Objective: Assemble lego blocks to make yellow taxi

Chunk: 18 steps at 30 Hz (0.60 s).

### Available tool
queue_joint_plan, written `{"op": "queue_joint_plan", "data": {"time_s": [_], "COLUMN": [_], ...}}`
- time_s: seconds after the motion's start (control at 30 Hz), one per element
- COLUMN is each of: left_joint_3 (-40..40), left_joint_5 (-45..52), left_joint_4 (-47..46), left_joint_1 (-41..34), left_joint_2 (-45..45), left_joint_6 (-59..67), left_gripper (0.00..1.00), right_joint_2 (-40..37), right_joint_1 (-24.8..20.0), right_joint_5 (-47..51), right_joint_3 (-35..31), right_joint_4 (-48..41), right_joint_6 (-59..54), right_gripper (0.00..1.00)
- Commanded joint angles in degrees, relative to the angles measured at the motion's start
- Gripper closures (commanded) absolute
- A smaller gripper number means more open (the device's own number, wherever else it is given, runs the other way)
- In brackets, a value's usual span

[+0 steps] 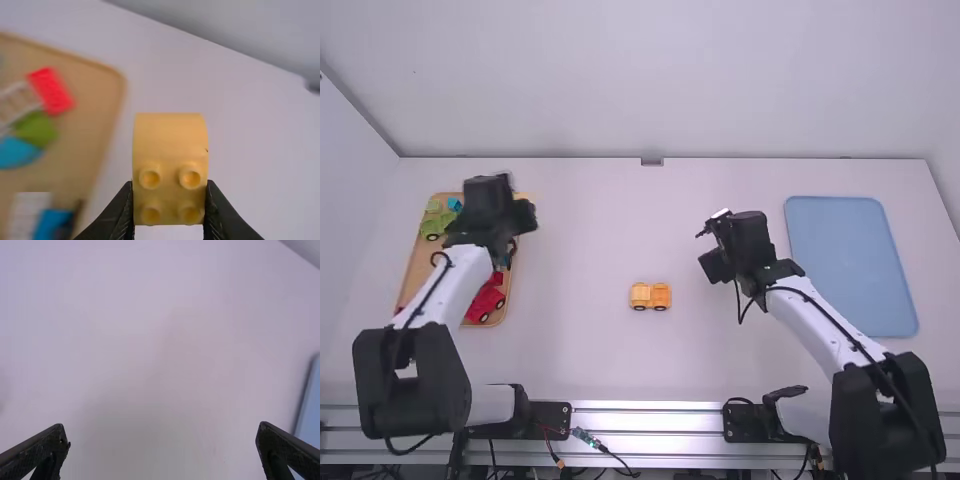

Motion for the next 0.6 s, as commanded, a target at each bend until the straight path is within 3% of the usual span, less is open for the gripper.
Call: {"op": "queue_joint_plan", "data": {"time_s": [0.0, 0.27, 0.57], "left_joint_3": [-1.84, -1.44, 9.86], "left_joint_5": [3.15, 5.99, 7.26], "left_joint_4": [-0.46, 0.5, -7.85], "left_joint_1": [-7.26, -23.76, -34.51], "left_joint_2": [-2.18, 1.03, 13.16], "left_joint_6": [7.78, 16.96, 27.1], "left_gripper": [0.99, 0.99, 0.99], "right_joint_2": [-5.54, -18.92, -26.76], "right_joint_1": [-2.45, -14.1, -23.54], "right_joint_5": [1.14, 1.14, 0.72], "right_joint_3": [1.68, 1.66, 1.66], "right_joint_4": [-1.38, -10.4, -16.94], "right_joint_6": [10.27, 22.1, 24.5], "right_gripper": [0.01, 0.01, 0.01]}}
